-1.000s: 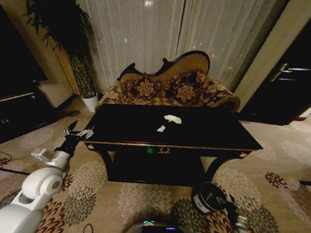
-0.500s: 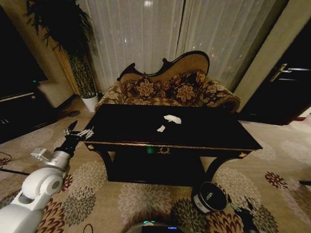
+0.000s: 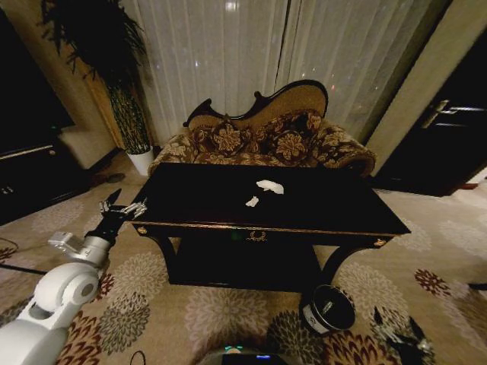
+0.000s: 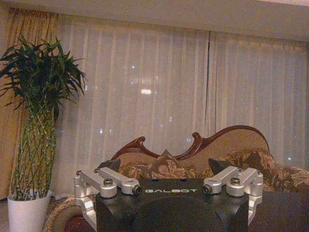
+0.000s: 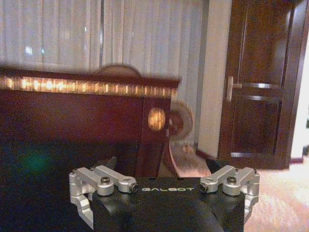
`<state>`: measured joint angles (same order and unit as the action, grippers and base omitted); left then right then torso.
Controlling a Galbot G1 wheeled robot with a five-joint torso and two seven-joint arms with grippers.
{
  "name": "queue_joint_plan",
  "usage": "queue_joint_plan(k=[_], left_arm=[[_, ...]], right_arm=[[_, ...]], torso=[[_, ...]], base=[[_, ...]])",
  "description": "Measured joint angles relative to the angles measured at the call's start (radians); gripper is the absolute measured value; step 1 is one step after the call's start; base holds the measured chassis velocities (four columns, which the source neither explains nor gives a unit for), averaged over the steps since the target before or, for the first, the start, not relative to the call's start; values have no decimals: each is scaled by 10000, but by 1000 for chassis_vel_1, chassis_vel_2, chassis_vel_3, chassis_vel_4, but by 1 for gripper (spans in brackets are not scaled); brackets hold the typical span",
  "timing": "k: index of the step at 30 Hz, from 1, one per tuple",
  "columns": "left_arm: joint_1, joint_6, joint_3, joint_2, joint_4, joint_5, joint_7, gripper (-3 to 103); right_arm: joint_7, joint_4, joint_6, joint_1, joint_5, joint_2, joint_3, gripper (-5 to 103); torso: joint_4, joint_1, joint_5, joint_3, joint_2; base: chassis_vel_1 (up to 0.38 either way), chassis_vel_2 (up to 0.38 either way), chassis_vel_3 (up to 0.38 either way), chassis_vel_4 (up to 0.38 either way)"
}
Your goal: Move to the front of the table and place the trash on the table into the trash bin.
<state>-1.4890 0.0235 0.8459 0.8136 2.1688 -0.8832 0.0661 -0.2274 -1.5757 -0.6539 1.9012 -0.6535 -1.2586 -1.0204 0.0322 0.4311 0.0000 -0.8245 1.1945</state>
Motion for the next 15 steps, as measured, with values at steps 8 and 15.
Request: queue_joint_plan(k=[8, 15], left_arm=[[0, 2, 0, -1, 0, 0, 0, 100], [0, 1, 0, 0, -1, -1, 0, 100]], right_arm=[[1119, -2421, 846, 559, -306, 204, -908, 100], [2156, -3497, 1557, 771, -60, 589, -1220, 100]], torso=[[0, 0, -1, -1, -1], [2, 0, 1, 0, -1]], base=[[0, 0, 0, 0], [0, 0, 0, 0]])
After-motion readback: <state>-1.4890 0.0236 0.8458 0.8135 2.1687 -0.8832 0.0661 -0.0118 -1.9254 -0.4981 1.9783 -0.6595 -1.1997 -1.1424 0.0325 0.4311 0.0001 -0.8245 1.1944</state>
